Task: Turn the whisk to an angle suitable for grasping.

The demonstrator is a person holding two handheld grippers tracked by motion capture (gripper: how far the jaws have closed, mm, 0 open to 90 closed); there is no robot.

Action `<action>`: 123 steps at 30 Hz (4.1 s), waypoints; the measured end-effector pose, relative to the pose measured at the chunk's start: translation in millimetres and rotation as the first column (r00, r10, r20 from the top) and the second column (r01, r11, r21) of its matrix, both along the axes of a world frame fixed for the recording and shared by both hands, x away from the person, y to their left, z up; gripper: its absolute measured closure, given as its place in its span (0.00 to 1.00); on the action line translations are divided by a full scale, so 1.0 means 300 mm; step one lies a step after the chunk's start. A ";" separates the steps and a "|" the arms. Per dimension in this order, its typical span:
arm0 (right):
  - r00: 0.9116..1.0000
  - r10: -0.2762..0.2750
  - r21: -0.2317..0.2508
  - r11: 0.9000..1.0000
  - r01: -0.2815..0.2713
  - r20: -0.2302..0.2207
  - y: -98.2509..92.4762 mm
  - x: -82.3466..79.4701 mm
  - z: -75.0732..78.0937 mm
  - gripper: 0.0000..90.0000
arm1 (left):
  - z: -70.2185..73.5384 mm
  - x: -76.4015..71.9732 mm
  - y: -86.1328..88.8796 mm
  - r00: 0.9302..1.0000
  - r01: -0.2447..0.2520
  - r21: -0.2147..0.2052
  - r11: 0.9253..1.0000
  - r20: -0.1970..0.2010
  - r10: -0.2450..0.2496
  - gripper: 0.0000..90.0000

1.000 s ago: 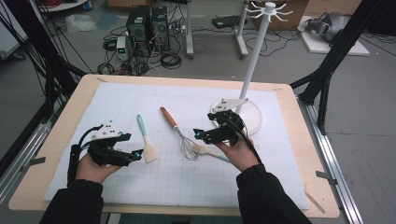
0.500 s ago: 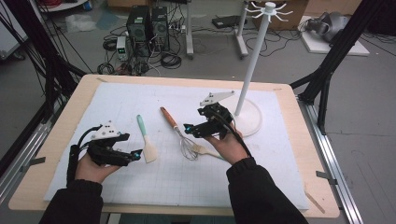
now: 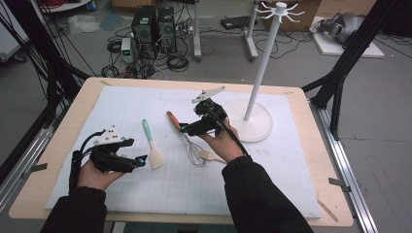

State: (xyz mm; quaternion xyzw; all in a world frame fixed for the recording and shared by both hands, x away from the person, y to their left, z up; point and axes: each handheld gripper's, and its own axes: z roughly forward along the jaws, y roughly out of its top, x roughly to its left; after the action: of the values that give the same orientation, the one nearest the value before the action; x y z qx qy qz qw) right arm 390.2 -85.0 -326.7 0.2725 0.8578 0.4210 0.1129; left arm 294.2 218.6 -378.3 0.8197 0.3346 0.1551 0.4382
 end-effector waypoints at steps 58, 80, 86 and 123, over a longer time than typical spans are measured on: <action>0.970 -0.073 -0.158 0.987 0.036 -0.234 0.144 0.207 -0.283 0.50 | -0.016 0.015 0.002 1.000 -0.004 0.004 1.000 -0.007 0.004 0.23; 0.955 -0.142 -0.224 0.971 0.083 -0.261 0.182 0.217 -0.314 0.69 | -0.019 0.016 0.000 1.000 -0.004 0.014 1.000 -0.008 0.004 0.23; 0.951 -0.154 -0.220 0.971 0.095 -0.269 0.181 0.217 -0.317 0.70 | -0.019 0.016 -0.002 1.000 0.000 0.014 1.000 -0.005 0.000 0.23; 0.942 -0.150 -0.204 0.975 0.090 -0.302 0.196 0.212 -0.323 0.73 | -0.016 0.016 -0.006 1.000 0.006 0.018 1.000 -0.005 -0.006 0.24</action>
State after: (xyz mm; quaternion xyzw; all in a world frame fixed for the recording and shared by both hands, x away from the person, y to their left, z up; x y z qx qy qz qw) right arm 453.8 -26.4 -423.7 0.3764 0.8821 0.2820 0.0251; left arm 298.9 216.9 -383.1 0.8251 0.3318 0.1546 0.4304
